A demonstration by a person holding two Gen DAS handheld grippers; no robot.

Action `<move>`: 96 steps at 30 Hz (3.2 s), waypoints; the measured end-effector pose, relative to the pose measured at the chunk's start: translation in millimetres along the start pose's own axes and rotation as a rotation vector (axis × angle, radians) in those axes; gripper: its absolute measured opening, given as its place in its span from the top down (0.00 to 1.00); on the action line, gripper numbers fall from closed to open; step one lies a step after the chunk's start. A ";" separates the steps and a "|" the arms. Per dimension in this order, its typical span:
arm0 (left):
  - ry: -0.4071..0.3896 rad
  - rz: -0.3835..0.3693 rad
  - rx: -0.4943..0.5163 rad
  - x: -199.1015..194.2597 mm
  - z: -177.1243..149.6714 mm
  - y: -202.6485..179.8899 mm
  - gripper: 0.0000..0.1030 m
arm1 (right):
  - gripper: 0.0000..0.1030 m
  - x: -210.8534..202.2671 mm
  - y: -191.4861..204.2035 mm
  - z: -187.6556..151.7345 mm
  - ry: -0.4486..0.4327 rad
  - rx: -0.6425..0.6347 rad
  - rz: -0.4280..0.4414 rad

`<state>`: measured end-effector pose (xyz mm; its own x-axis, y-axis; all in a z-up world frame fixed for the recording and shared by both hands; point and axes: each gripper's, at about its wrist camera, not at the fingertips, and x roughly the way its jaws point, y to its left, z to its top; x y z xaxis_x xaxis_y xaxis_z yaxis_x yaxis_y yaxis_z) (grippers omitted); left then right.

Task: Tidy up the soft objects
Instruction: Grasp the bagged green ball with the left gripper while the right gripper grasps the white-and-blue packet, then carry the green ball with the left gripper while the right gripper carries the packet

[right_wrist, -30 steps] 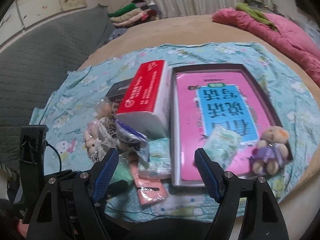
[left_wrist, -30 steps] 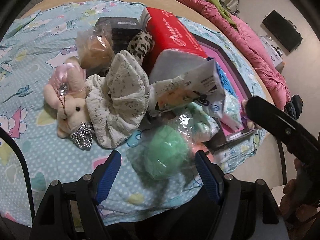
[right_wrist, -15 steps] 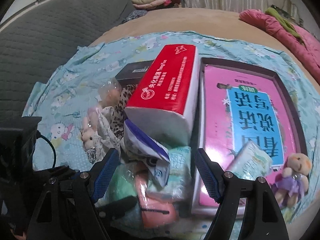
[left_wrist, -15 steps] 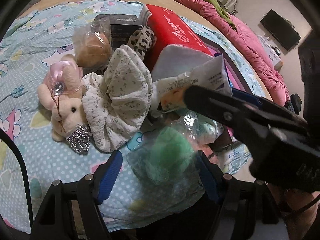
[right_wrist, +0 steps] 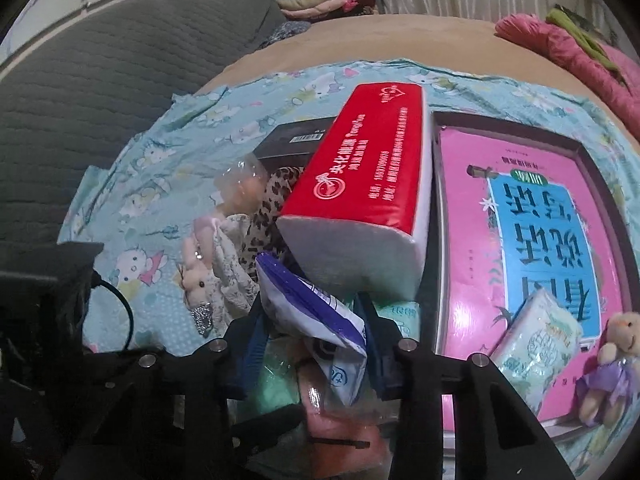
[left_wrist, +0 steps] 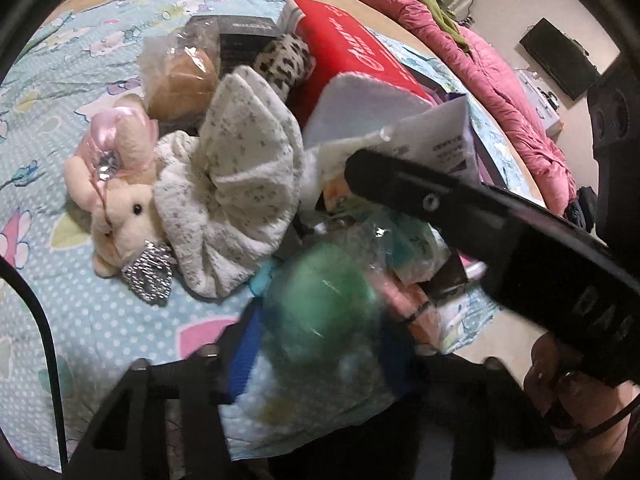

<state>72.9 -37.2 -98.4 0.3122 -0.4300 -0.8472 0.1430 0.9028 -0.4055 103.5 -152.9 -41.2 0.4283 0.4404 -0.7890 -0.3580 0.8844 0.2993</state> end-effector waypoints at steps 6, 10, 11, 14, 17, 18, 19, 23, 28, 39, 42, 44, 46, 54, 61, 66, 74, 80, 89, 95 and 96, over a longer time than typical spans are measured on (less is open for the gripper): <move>-0.007 -0.004 0.029 -4.2 -2.1 -10.2 0.59 | 0.60 -30.9 -6.6 -0.4 -0.068 0.037 -0.015; -0.030 -0.007 0.038 -16.2 -6.4 -14.2 0.59 | 0.60 -49.0 -14.8 -3.2 -0.094 0.076 -0.026; -0.032 -0.004 0.040 -18.2 -6.6 -14.7 0.59 | 0.60 -51.4 -16.4 -3.6 -0.096 0.082 -0.027; -0.047 0.005 0.048 -26.9 -8.4 -16.8 0.59 | 0.60 -61.2 -21.1 -6.5 -0.102 0.102 -0.036; -0.061 0.007 0.058 -37.0 -7.8 -21.0 0.59 | 0.60 -71.5 -25.9 -8.0 -0.122 0.127 -0.038; -0.070 0.010 0.066 -41.4 -6.3 -24.7 0.59 | 0.60 -76.2 -27.3 -7.9 -0.133 0.133 -0.039; -0.079 0.015 0.075 -47.0 -5.8 -25.6 0.59 | 0.60 -79.8 -28.0 -7.4 -0.142 0.136 -0.041; -0.115 0.021 0.098 -67.5 -4.3 -33.6 0.59 | 0.60 -95.3 -30.6 -4.9 -0.180 0.141 -0.050; -0.158 0.035 0.108 -87.0 2.4 -48.7 0.59 | 0.60 -112.1 -33.9 -3.8 -0.217 0.154 -0.054; -0.185 0.098 0.124 -101.5 7.9 -83.7 0.59 | 0.60 -139.9 -42.3 -8.0 -0.279 0.189 -0.062; -0.193 0.099 0.129 -105.0 10.9 -91.8 0.59 | 0.60 -150.9 -47.1 -9.6 -0.303 0.199 -0.073; -0.196 0.091 0.131 -106.4 13.5 -98.1 0.59 | 0.60 -157.8 -50.8 -10.1 -0.321 0.205 -0.079; -0.198 0.091 0.145 -106.7 15.7 -104.7 0.59 | 0.60 -165.0 -56.0 -11.8 -0.338 0.219 -0.078; -0.204 0.101 0.191 -106.4 21.7 -129.5 0.59 | 0.60 -185.6 -65.9 -15.3 -0.383 0.221 -0.116; -0.210 0.105 0.213 -105.3 28.7 -141.1 0.59 | 0.60 -196.4 -75.3 -18.1 -0.403 0.243 -0.137; -0.219 0.105 0.227 -105.0 36.0 -149.6 0.59 | 0.60 -206.0 -84.7 -22.4 -0.428 0.257 -0.172; -0.211 0.110 0.261 -90.9 44.5 -165.4 0.59 | 0.60 -222.1 -106.3 -31.5 -0.468 0.307 -0.227; -0.185 0.133 0.277 -69.4 53.6 -171.8 0.59 | 0.60 -222.9 -110.3 -35.0 -0.489 0.323 -0.244; -0.137 0.160 0.287 -36.3 59.6 -173.7 0.59 | 0.60 -209.5 -121.5 -40.0 -0.492 0.363 -0.244; -0.106 0.176 0.295 -17.5 61.5 -172.0 0.59 | 0.60 -200.1 -133.1 -44.6 -0.485 0.409 -0.223; -0.103 0.178 0.296 -14.8 62.3 -171.5 0.59 | 0.60 -199.3 -134.2 -45.0 -0.486 0.412 -0.225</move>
<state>102.3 -185.3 5.1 0.4476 -0.2763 -0.8505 0.3386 0.9326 -0.1248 28.8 -366.4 51.7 0.8145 0.1723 -0.5540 0.0881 0.9070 0.4117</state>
